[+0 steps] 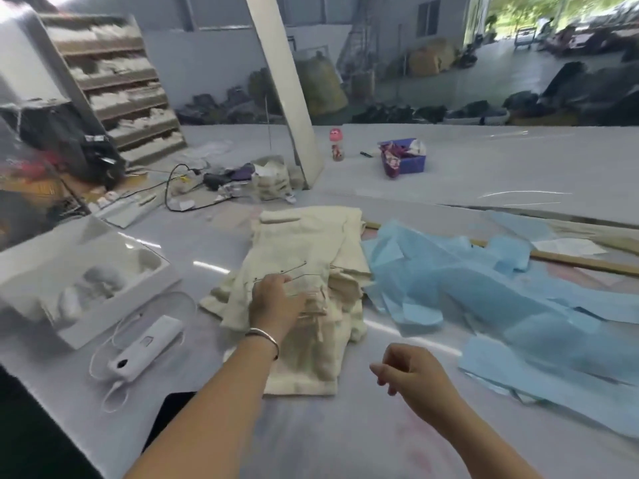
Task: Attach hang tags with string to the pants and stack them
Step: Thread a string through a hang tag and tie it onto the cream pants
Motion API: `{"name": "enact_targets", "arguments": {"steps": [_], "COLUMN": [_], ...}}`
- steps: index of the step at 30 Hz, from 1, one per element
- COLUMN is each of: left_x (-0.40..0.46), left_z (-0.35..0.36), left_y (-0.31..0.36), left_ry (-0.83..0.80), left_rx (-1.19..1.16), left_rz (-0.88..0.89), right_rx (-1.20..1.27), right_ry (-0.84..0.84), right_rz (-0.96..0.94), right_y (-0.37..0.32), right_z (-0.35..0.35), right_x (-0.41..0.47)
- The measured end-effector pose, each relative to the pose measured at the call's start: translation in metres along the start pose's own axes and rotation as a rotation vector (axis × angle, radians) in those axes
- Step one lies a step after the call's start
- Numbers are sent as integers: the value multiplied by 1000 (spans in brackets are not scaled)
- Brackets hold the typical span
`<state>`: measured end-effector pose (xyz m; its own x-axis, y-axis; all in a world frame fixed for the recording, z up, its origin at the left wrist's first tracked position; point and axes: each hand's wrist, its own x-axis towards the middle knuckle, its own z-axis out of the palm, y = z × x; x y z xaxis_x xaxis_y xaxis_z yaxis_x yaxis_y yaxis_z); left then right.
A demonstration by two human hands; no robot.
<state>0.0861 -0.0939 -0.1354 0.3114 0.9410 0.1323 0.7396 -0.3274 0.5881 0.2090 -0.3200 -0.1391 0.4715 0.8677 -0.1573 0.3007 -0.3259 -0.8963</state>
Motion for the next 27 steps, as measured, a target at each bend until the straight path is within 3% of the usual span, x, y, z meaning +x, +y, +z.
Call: {"name": "enact_targets", "arguments": {"steps": [5,8,11,15,19,20,22,23,25,27], "left_x": [50,67,89,101,73,61,36,26,15,18], "left_z": [51,64,40,-22,-69,-74,-73,-65,-49,-34], "left_y": [-1,8,7,0,-9,-12,-20,-25,-37,-56], "left_ry": [-292,-225,-154,-94,45,5,-262,-447,-715,-637], "left_rx": [355,446,372,132,-61,-127,-216,-220,-258,-301], "left_rz": [16,7,121,100,223,236,214,209,184,113], "right_rx": [-47,-56,-51,78,576,715,865,829,468,-153], "right_ry": [23,43,33,65,158,136,68,48,84,219], "right_rz": [61,81,108,106,160,201,290,342,395,311], "right_y": [-7,-5,-5,-11,-36,-44,-59,-65,-66,-57], "right_z": [26,31,36,42,45,46,49,53,63,67], "right_x": [42,58,72,93,128,138,155,162,173,180]}}
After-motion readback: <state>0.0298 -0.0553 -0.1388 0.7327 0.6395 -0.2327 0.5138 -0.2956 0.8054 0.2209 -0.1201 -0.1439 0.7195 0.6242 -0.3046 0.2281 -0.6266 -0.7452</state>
